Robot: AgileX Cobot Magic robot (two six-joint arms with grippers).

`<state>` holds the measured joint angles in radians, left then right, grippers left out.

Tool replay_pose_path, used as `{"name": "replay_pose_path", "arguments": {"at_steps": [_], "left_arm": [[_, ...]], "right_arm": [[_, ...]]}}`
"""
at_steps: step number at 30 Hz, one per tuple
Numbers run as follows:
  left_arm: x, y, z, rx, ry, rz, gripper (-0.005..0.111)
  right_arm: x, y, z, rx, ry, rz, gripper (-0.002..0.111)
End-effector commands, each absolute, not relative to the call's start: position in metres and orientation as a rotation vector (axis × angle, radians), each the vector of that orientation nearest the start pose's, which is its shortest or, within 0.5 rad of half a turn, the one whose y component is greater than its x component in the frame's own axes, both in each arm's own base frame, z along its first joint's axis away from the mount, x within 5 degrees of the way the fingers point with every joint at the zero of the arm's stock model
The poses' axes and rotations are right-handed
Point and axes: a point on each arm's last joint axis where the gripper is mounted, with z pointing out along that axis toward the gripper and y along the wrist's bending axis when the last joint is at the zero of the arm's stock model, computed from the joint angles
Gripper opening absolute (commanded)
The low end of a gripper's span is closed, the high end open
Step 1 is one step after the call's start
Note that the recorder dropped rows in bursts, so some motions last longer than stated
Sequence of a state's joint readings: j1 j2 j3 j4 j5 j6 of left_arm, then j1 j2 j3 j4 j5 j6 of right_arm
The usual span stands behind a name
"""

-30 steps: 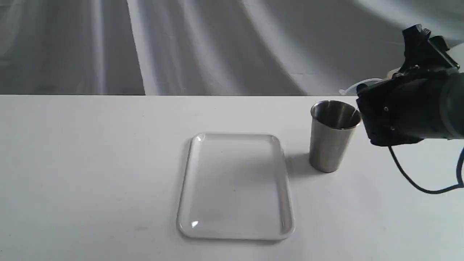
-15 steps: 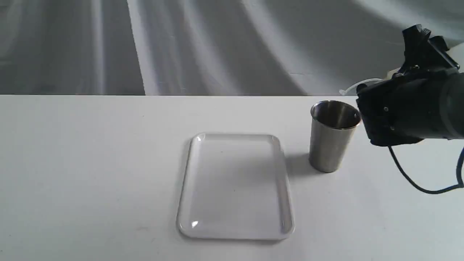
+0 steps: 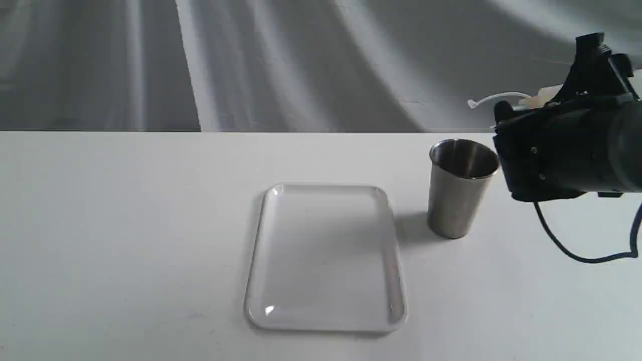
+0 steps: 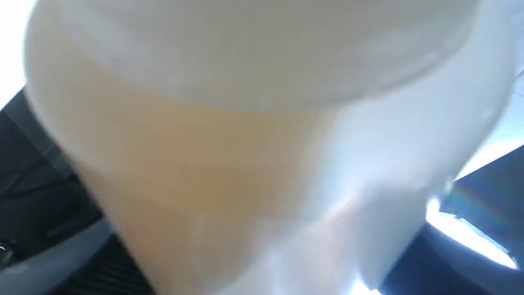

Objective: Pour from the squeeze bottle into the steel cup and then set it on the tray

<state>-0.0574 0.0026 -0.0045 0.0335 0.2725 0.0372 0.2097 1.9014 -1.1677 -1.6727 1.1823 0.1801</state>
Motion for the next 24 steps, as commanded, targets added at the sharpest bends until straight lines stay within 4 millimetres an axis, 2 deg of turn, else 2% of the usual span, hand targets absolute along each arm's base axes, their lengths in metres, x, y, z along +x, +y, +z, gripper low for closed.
{"name": "replay_pose_path", "arguments": {"at_steps": [1,8,19,24], "left_arm": [[0.055,-0.0027,0.1891,0.108,1.746,0.011,0.0],[0.055,-0.0027,0.1891,0.108,1.746,0.011,0.0],[0.055,-0.0027,0.1891,0.106,1.746,0.009,0.0],[0.055,-0.0027,0.1891,0.108,1.746,0.01,0.0]], "right_arm": [[0.3824,-0.0049,0.2383,-0.903,2.026,-1.943,0.016],[0.3816,-0.0052,0.2373,-0.537,2.041,-1.765,0.016],[0.3817,-0.0051,0.2368,-0.342,2.026,-1.654,0.016],[0.3837,-0.0033,0.2342,-0.191,2.013,-1.507,0.016]]}}
